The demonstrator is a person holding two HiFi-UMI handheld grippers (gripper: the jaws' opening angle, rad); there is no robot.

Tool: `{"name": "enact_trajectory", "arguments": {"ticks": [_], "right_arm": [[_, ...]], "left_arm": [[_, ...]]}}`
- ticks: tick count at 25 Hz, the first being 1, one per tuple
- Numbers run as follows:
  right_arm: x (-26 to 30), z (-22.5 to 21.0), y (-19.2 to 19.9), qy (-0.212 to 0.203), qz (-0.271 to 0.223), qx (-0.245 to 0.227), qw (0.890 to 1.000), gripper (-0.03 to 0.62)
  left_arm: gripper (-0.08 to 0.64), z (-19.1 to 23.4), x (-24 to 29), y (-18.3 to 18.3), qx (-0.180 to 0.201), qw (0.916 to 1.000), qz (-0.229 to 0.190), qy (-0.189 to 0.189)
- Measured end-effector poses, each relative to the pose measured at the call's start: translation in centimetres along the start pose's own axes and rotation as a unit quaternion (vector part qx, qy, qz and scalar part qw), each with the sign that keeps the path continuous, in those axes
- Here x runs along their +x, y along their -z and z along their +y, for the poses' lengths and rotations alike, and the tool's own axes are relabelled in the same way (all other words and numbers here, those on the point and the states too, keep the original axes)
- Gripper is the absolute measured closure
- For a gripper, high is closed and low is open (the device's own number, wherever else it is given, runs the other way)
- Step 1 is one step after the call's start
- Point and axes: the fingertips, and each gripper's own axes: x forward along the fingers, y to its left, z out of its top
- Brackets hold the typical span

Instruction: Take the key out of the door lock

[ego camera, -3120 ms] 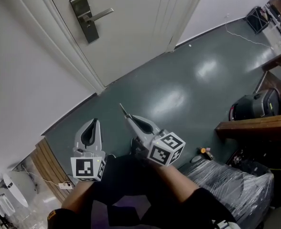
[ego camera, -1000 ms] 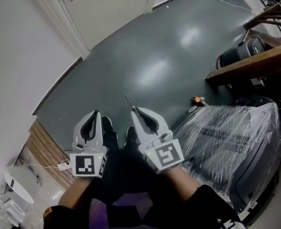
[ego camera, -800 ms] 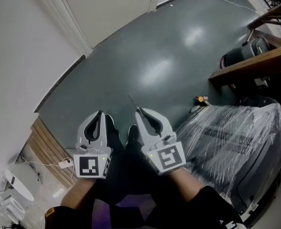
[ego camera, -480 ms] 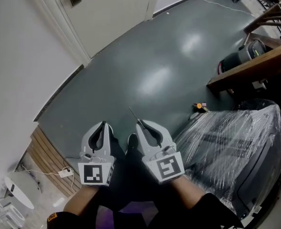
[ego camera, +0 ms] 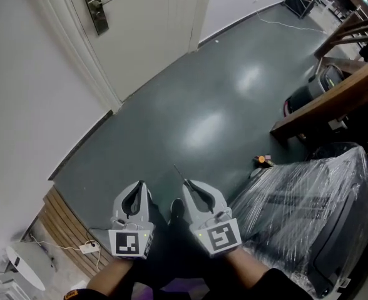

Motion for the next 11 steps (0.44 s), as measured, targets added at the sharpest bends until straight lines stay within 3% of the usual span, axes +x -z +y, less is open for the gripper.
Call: {"name": "enact_trajectory", "arguments": {"ticks": [11], "right_arm": [[-0.88,-0.06,-0.09,0.005,0.003,0.001,1.0,0.578]], "left_arm": [[0.545,-0.65,-0.61,0.28,0.001,1.0,0.0,0.008]]}}
